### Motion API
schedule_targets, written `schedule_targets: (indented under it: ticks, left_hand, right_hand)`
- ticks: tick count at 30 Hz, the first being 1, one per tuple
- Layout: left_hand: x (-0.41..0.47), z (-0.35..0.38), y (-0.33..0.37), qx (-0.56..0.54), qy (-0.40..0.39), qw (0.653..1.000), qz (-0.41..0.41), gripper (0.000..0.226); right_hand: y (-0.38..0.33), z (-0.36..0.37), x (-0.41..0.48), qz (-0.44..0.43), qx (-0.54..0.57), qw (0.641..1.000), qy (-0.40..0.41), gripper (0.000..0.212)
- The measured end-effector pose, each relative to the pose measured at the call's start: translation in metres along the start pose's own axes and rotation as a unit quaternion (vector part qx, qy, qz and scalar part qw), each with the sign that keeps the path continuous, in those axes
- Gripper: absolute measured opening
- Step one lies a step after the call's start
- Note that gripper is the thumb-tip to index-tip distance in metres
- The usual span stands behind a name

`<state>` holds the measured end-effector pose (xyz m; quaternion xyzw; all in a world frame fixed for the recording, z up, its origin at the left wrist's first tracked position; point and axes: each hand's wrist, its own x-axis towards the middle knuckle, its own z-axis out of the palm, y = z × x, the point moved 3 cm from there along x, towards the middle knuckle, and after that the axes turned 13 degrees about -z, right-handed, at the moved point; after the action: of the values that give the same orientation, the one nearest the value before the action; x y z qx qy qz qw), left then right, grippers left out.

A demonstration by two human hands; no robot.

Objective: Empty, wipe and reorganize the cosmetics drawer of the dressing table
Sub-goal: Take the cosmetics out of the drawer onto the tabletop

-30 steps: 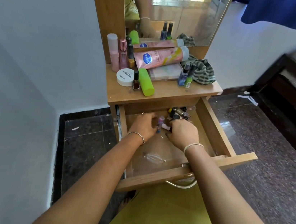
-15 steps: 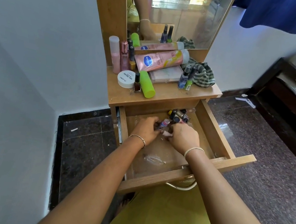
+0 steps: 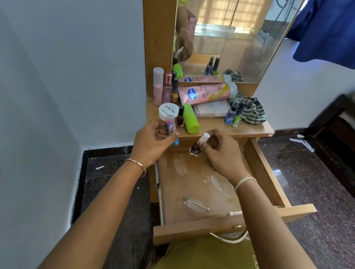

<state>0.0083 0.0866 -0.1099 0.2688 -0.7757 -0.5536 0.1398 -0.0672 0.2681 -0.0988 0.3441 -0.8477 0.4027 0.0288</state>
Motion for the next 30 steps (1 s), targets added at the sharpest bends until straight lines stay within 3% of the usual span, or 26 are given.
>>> schedule_targets:
  ticks: [7, 15, 30]
  left_hand:
    - [0.047, -0.041, 0.002, 0.047, 0.099, 0.994, -0.005, 0.031]
    - [0.084, -0.037, 0.002, 0.089, 0.101, 0.991, -0.002, 0.033]
    - [0.096, -0.034, 0.002, 0.088, 0.086, 0.992, -0.009, 0.038]
  right_hand:
    - [-0.047, 0.016, 0.035, -0.096, -0.059, 0.993, 0.028, 0.031]
    - [-0.065, 0.036, 0.068, -0.176, -0.165, 0.97, 0.036, 0.025]
    - [-0.049, 0.049, 0.091, -0.128, -0.246, 0.96, 0.019, 0.023]
